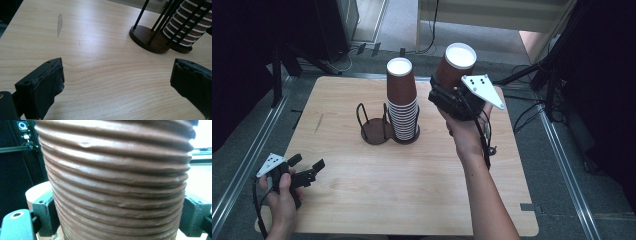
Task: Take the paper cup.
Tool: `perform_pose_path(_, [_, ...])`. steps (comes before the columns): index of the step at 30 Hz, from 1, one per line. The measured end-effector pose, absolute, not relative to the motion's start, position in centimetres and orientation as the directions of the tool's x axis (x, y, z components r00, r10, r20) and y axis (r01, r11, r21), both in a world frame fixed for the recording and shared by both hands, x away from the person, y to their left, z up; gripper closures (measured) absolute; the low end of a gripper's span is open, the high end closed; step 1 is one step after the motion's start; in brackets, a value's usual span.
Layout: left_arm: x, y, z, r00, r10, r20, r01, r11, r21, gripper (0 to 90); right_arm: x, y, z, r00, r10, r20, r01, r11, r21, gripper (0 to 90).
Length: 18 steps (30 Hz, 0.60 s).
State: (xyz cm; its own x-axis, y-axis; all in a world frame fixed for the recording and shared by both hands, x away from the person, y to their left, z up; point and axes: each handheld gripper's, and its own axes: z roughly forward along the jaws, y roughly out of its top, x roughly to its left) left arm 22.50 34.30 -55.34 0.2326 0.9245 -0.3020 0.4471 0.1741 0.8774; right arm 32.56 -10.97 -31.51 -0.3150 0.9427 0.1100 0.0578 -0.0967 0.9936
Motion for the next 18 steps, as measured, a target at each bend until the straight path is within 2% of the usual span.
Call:
perform_pose_path(5, [22.4, 34.1, -55.3, 0.249, 0.925, -0.287, 0.434, 0.159, 0.887, 0.0, 31.8, -11.9, -32.5, -0.316, 0.942, 0.11, 0.096, -0.083, 0.992, 11.6])
perform_pose_path(9, [22.3, 34.0, -55.3, 0.253, 0.925, -0.283, 0.431, 0.154, 0.889, 0.0, 31.3, -12.6, -33.3, -0.279, 0.954, 0.106, 0.099, -0.081, 0.992, 11.7])
perform_pose_path(18, [22.3, 34.0, -55.3, 0.255, 0.925, -0.283, 0.432, 0.153, 0.889, 0.0, 30.3, -13.8, -36.1, -0.297, 0.95, 0.092, 0.129, -0.056, 0.99, 12.3])
